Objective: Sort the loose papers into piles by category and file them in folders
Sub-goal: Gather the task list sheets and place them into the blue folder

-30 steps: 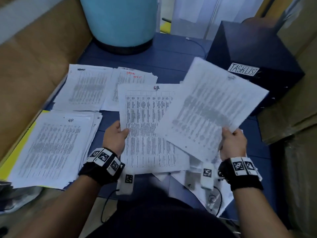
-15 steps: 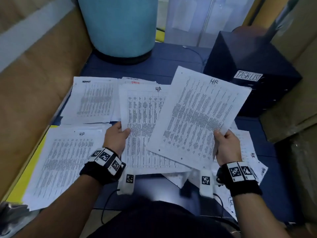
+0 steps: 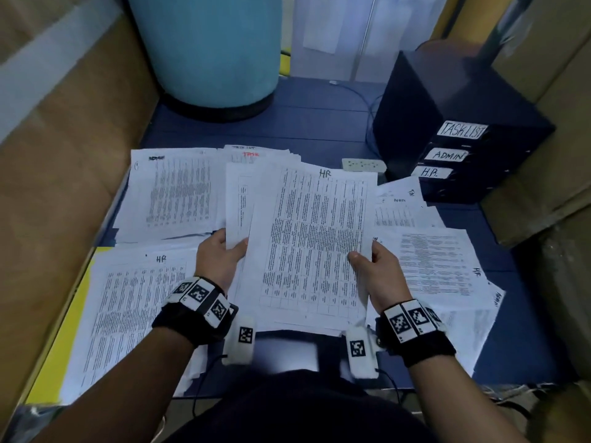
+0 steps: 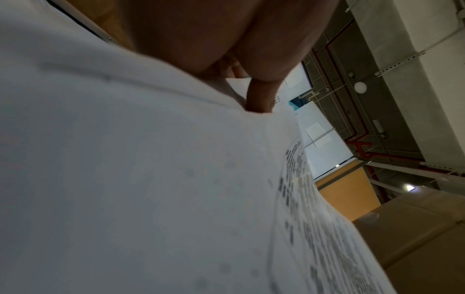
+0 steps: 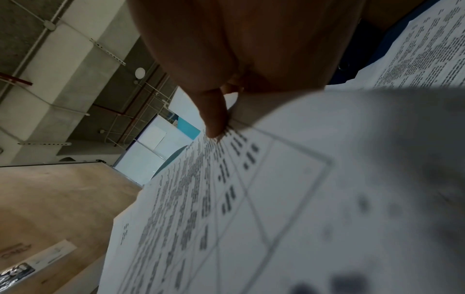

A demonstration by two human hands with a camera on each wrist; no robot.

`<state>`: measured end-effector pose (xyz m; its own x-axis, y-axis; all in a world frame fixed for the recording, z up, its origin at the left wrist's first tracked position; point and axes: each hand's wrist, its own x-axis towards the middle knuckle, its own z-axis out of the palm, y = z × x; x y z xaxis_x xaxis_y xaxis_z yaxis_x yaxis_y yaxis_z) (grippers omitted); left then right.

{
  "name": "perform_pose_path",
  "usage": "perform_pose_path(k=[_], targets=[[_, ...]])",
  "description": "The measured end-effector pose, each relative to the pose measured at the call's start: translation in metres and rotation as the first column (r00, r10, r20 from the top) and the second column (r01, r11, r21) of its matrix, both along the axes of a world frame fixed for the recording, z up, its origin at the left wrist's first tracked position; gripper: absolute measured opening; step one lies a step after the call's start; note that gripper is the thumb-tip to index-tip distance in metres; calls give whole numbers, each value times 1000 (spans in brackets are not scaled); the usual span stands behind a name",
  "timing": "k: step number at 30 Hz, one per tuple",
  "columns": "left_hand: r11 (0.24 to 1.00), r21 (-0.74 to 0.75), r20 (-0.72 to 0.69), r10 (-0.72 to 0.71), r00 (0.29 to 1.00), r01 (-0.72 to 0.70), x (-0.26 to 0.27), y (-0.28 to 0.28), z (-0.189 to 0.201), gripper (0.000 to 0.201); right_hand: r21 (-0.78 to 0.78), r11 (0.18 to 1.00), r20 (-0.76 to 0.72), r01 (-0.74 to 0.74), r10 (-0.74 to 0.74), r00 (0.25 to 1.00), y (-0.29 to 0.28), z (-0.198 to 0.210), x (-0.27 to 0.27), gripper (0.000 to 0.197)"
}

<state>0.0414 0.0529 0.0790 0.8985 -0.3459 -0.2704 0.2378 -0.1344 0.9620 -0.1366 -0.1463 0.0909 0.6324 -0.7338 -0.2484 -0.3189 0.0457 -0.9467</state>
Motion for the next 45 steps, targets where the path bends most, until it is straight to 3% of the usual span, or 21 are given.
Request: perform_pose_path(k=[4,9,15,18,22,28,33,36,38,41,42,44,45], targets=[[1000,9,14,26,1000,-26,-2,-8,5,13,-11,1000,24,-11,11,1000,-11,8,2,21],[998,20,37,51,998,-52,3,-16,8,16,32,996,106,84,-87,991,-41,12,2,22],[993,75,64,85,994,-90,9,-18,6,16,83,924,149,373,-382,912,-90,22,-23,14],[990,102,59,88,994,-94,11,-19,2,12,59,906,113,419,-423,899,-112,19,-35,22],[989,110,57,95,994,-101,7,-24,6,16,191,922,211,336,-373,903,-110,19,-29,13],[990,94,58,100,993,-105,8,-22,9,21,253,944,241,212,-274,931,-92,23,-7,27],[993,105,67,53,996,-60,9,-17,6,14,137,990,123,-10,-7,992,-55,27,9,20],[995,96,13,26,1000,-27,9,-11,0,16,119,985,39,-121,118,992,-30,16,21,24],[993,108,-49,52,997,-47,8,-3,-2,31,70,985,-53,-157,160,986,-19,5,30,35],[990,123,-112,81,990,-67,6,13,1,68,-9,978,-178,-207,202,963,-5,-7,40,51],[986,163,-69,46,997,-35,4,18,5,61,-22,978,-180,-206,198,963,0,-10,44,45],[960,280,13,-35,999,30,2,30,3,29,-22,977,-144,-213,208,967,15,-13,53,34],[943,331,38,-59,997,43,1,37,1,30,-21,972,-131,-234,229,965,25,-13,58,37]])
